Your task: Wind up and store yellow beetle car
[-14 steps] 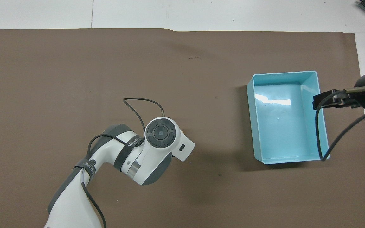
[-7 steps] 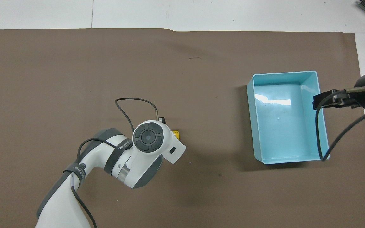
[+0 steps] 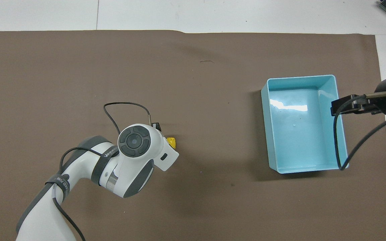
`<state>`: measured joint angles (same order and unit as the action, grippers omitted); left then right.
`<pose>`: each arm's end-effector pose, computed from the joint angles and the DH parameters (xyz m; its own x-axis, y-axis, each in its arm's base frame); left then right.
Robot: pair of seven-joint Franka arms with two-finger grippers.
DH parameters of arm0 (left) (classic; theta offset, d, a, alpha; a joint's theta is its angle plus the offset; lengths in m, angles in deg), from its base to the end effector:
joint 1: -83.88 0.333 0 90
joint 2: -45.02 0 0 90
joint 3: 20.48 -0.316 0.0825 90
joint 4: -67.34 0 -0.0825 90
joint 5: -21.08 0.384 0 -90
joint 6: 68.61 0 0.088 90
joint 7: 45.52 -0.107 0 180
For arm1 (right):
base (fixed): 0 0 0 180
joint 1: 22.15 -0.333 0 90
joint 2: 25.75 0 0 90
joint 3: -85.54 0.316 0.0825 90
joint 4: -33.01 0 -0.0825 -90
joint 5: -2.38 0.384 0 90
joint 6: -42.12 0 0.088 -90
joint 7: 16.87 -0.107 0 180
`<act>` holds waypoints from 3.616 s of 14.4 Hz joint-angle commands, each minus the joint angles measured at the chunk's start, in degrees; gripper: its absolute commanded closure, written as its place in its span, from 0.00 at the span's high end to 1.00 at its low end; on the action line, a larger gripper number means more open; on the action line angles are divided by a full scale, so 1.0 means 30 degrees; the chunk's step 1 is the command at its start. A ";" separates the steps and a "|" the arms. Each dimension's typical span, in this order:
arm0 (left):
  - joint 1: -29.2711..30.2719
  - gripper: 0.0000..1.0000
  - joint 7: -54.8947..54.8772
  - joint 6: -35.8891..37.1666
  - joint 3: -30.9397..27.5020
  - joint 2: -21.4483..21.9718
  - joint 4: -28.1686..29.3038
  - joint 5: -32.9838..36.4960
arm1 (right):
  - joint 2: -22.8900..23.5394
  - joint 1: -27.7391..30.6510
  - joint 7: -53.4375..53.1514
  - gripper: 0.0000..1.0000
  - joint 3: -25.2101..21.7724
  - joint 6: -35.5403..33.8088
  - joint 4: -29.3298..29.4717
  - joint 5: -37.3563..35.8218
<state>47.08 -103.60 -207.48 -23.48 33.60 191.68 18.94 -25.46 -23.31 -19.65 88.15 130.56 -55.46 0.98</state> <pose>0.4685 -0.3142 0.3069 -0.0075 -0.9991 0.0421 -0.9993 0.0059 -0.0379 0.5526 0.0337 0.6319 0.9999 0.0166 -0.0044 0.0167 -0.9996 0.0244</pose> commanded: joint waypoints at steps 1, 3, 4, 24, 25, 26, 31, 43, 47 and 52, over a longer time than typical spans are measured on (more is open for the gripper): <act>0.1016 0.00 -0.1495 -0.1141 -0.0025 -0.0061 0.1179 0.0070 | -0.0211 0.0299 -0.0098 1.00 0.0215 -0.0034 -0.0072 0.0086; 0.1601 0.00 -0.2139 -0.1112 -0.0025 0.0086 0.1502 0.0070 | -0.0211 0.0299 -0.0098 1.00 0.0215 -0.0034 -0.0101 0.0086; 0.1603 0.00 -0.2491 -0.1025 -0.0054 0.0145 0.1561 0.0070 | -0.0211 0.0328 -0.0127 1.00 0.0215 -0.0034 -0.0072 0.0086; 0.4354 1.00 -0.6566 0.4882 -0.0318 0.1550 -0.0305 0.0099 | -0.0211 0.0299 -0.0040 1.00 0.0274 -0.0005 -0.0072 0.0115; 0.4647 1.00 -0.6566 0.5532 -0.0318 0.1551 -0.1038 0.0099 | -0.0211 0.0299 -0.0040 1.00 0.0274 -0.0005 -0.0072 0.0115; 0.4795 1.00 -0.6363 0.5915 -0.0347 0.1580 -0.1713 0.0099 | -0.0211 0.0270 -0.0040 1.00 0.0274 -0.0005 -0.0072 0.0086; 0.6202 1.00 -0.4550 0.7355 -0.0406 0.2309 -0.3301 0.0100 | -0.0241 0.0269 -0.0040 1.00 0.0303 -0.0005 -0.0101 0.0086; 0.9863 1.00 1.1738 0.9749 -0.0464 0.3280 -0.6841 0.0129 | -0.0270 0.0240 0.3879 1.00 0.0303 0.0259 -0.0189 0.0086; 1.0129 1.00 1.6359 1.0898 -0.0465 0.3309 -0.8571 0.0128 | -0.0707 -0.0023 0.6717 1.00 0.0507 0.0025 -0.0656 0.0086; 0.9895 1.00 1.7515 1.4815 -0.0289 0.3163 -1.0972 0.0158 | -0.1585 -0.0198 1.2781 1.00 0.0713 0.0200 -0.1943 0.0728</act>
<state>76.89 -52.27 -168.68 -24.60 43.54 162.51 19.01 -27.07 -23.97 11.72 89.82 130.65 -57.46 1.58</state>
